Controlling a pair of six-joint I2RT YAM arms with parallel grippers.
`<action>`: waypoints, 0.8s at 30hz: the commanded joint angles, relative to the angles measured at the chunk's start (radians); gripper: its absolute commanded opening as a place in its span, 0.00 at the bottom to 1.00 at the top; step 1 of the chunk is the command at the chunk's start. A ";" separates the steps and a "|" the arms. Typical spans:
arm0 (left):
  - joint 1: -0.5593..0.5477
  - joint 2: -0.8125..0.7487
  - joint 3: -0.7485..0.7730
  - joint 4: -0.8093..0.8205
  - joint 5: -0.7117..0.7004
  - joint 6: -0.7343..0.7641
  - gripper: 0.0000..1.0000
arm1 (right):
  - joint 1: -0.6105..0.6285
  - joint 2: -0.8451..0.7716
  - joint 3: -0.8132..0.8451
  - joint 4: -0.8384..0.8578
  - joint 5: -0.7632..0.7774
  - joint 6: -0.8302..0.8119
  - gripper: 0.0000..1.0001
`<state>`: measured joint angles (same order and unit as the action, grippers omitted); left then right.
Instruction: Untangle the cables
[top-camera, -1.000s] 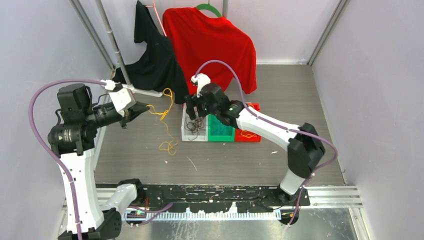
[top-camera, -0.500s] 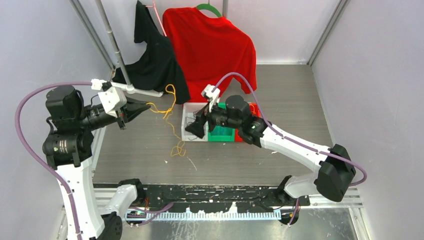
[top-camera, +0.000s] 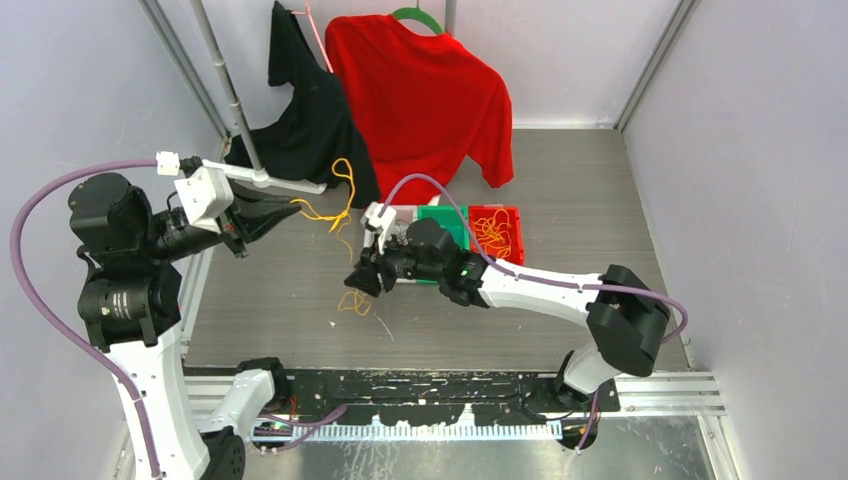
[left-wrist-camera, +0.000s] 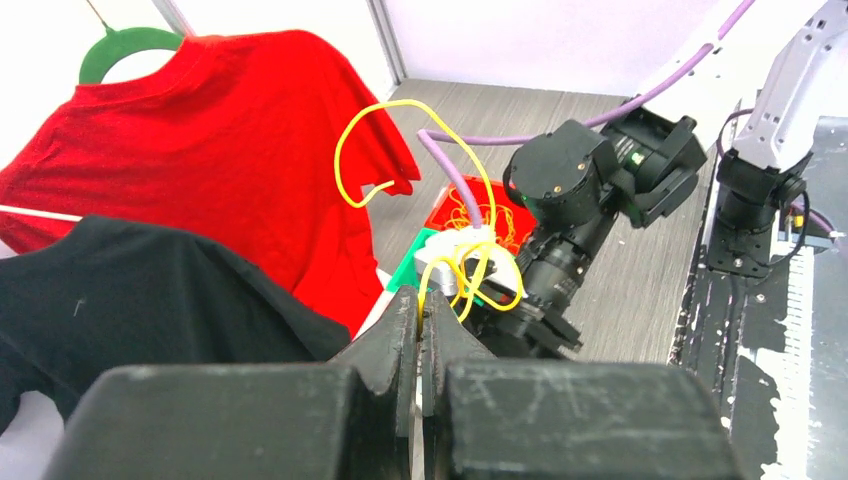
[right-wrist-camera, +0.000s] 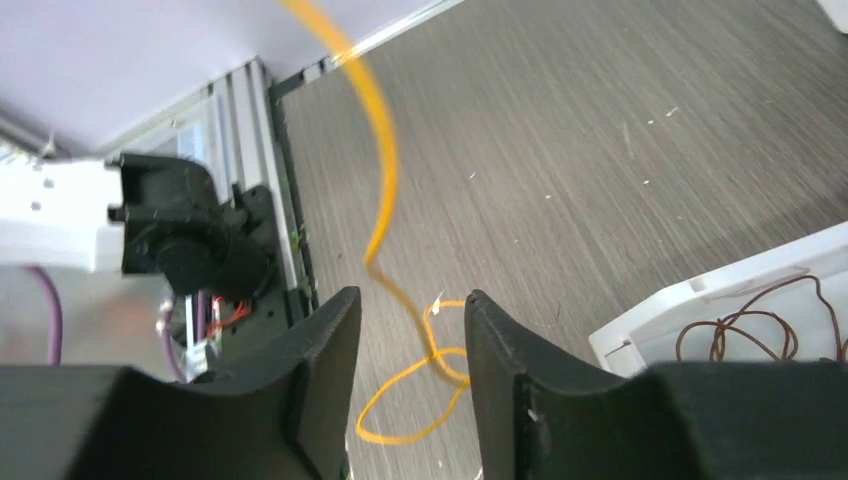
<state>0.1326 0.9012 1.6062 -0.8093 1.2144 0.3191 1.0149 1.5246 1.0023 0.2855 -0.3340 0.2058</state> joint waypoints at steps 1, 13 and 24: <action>-0.002 -0.011 0.028 0.091 0.037 -0.086 0.00 | -0.003 -0.013 -0.004 0.231 0.143 0.072 0.40; -0.002 -0.057 -0.104 0.147 0.035 -0.159 0.00 | -0.085 -0.193 -0.025 0.318 0.090 0.418 0.01; -0.118 -0.043 -0.346 0.230 -0.076 -0.250 0.00 | -0.156 -0.299 -0.064 0.389 0.062 0.704 0.01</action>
<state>0.0898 0.8486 1.2854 -0.6525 1.2091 0.1135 0.8536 1.2190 0.9493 0.5991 -0.2379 0.7879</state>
